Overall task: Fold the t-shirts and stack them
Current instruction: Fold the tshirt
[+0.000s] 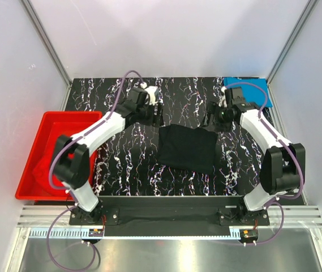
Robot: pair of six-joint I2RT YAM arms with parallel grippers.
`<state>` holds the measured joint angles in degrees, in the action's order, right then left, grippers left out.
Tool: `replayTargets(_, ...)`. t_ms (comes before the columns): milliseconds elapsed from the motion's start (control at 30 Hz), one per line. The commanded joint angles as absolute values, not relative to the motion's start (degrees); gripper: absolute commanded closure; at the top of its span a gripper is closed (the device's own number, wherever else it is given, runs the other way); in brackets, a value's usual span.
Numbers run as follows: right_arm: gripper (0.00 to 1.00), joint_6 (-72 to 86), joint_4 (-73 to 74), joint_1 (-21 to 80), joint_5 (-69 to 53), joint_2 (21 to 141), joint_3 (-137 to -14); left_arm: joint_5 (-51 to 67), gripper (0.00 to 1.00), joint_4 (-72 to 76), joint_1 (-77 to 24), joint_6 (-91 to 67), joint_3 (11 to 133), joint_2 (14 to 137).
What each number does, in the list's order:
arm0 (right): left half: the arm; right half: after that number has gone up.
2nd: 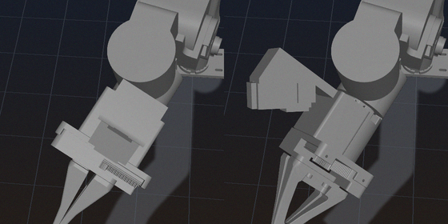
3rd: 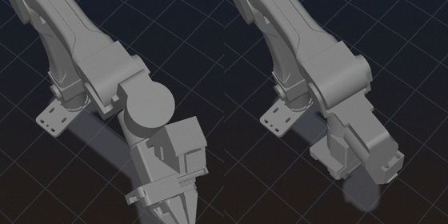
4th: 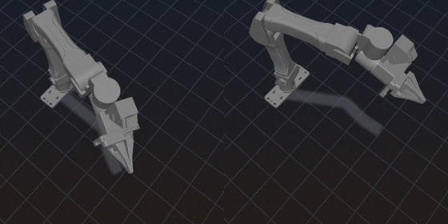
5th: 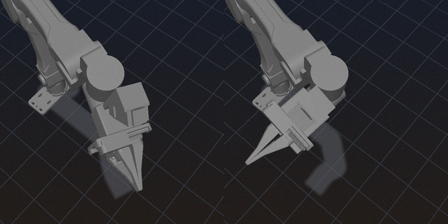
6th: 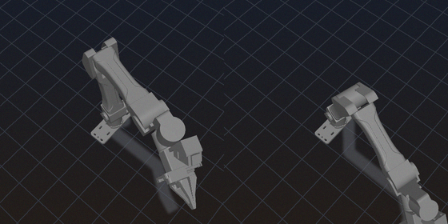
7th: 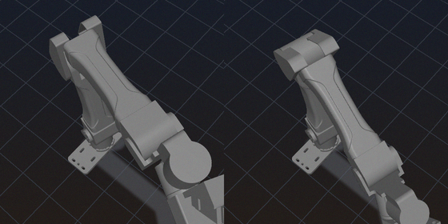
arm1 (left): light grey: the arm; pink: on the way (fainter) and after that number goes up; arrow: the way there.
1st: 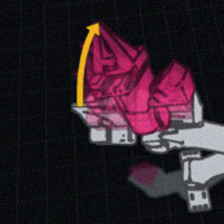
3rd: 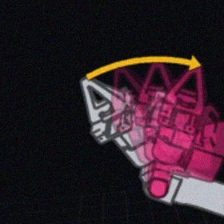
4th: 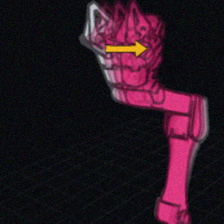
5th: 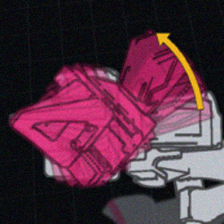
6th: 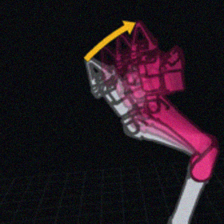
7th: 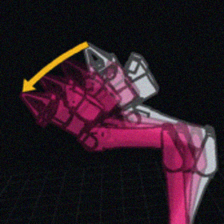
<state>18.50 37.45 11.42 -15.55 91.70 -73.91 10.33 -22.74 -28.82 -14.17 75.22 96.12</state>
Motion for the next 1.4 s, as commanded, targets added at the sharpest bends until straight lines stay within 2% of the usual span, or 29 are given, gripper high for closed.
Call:
replayTargets(0,0.18,25.0,33.4,7.3,-16.9,91.9,-69.7,10.5,0.25,-17.4,-30.6,-16.0,81.9,102.4)
replayTargets(233,0.20,28.2,28.5,1.5,-18.5,94.8,-66.2,2.8,0.26,-20.1,-35.2,-17.2,93.8,114.9)
replayTargets(333,0.21,29.6,27.1,0.4,-18.0,95.8,-66.0,0.4,0.30,-24.5,-36.1,-19.6,98.3,119.0)
replayTargets(567,0.34,31.6,24.5,0.4,-20.1,99.8,-65.3,-5.4,0.33,-25.9,-36.7,-20.3,99.4,120.8)
replayTargets(900,0.34,29.7,24.8,-2.4,-17.8,102.7,-64.8,-2.8,0.34,-27.1,-36.7,-21.1,101.7,123.5)
replayTargets(1200,0.38,29.4,22.9,-2.4,-20.7,104.4,-64.2,1.6,0.47,-26.8,-36.7,-22.7,101.4,123.7)
replayTargets(1367,0.45,29.4,22.5,-2.4,-21.8,104.7,-64.1,3.2,0.53,-26.2,-36.7,-23.1,100.7,123.5)
